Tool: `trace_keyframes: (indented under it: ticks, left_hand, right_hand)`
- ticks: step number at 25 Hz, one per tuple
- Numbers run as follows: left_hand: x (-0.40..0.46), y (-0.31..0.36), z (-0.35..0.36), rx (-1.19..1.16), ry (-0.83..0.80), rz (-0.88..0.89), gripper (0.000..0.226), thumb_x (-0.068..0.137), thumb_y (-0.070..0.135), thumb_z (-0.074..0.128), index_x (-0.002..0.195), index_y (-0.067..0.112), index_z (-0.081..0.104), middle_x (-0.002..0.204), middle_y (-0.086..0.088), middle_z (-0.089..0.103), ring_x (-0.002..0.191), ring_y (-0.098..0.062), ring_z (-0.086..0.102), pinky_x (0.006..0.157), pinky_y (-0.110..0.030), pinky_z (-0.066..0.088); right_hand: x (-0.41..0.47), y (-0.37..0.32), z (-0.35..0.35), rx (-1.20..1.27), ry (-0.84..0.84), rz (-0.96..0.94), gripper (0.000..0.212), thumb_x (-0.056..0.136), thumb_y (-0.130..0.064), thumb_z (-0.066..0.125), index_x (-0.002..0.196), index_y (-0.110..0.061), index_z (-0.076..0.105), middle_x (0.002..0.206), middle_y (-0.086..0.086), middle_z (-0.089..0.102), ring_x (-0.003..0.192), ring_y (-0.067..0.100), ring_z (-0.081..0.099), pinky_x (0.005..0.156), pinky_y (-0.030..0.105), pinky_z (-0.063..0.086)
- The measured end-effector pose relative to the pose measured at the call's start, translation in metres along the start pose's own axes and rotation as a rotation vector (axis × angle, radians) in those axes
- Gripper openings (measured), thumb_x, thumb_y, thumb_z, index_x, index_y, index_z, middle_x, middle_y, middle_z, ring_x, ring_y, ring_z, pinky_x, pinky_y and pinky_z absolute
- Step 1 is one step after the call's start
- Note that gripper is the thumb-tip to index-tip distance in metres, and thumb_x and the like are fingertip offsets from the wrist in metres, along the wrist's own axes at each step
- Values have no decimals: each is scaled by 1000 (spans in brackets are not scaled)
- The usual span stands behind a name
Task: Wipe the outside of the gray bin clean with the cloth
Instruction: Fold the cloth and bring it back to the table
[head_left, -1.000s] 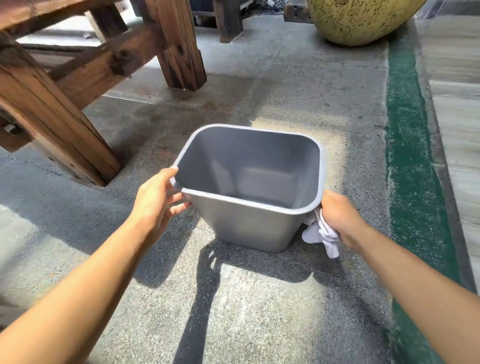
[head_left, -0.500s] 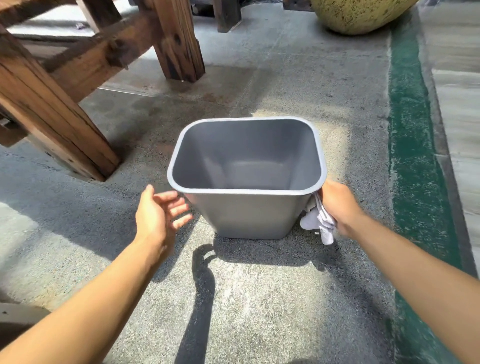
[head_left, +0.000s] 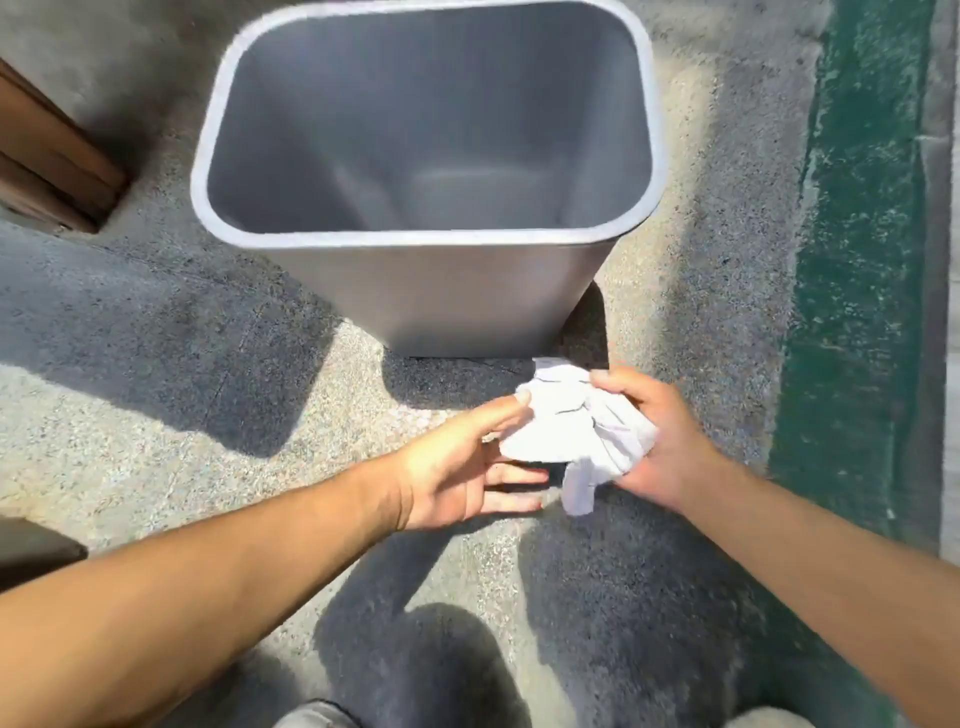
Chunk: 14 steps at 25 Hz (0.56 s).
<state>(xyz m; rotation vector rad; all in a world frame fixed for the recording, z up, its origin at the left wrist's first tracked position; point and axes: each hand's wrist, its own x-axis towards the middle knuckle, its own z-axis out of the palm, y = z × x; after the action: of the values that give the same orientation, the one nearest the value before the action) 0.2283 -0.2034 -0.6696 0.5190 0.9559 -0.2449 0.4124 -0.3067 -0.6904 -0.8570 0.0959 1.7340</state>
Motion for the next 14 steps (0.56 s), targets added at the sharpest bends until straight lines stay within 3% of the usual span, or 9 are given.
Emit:
trace_keyframes:
  ticks: [2,4,6,8,11,14]
  left_hand:
    - [0,-6,13,-44,-34,17,49,84,20,72,131,7,64,148,-26,53,136,-43,50,113,-57,41]
    - [-9,-11,27,-83,-17,15,60,81,1,67,139,-6,54,147,-29,53,134,-45,50,114,-58,38]
    - [-26,-14,44,-89,58,-27,57,79,-9,67,135,-11,55,140,-31,59,127,-46,58,106,-54,49]
    - [-49,-9,61,-49,131,-41,43,82,-15,65,124,-11,61,127,-27,68,109,-38,70,90,-44,60]
    - [-89,6,82,-9,234,-6,31,80,-17,66,104,3,67,98,-15,75,81,-21,75,76,-34,63]
    - [-136,16,103,-80,361,17,40,77,-16,71,115,-5,68,104,-20,77,87,-28,77,79,-37,63]
  right_hand:
    - [-14,5,-2,22,-30,51,70,74,-20,78,136,1,51,134,28,58,122,40,58,105,54,49]
    - [-36,6,1,-11,-4,104,78,76,-18,81,141,-1,43,142,26,44,133,41,45,112,61,38]
    - [-60,4,8,-60,85,112,85,72,-3,80,148,-1,41,142,21,50,132,37,48,111,56,41]
    - [-84,2,22,-153,179,131,81,73,13,67,148,-9,47,144,21,56,130,35,54,112,53,41]
    - [-116,-3,53,-265,256,195,58,87,15,53,138,-12,59,134,16,67,125,32,62,104,47,50]
    - [-153,-10,94,-353,370,240,39,94,8,58,127,-11,66,116,11,75,117,32,68,88,39,57]
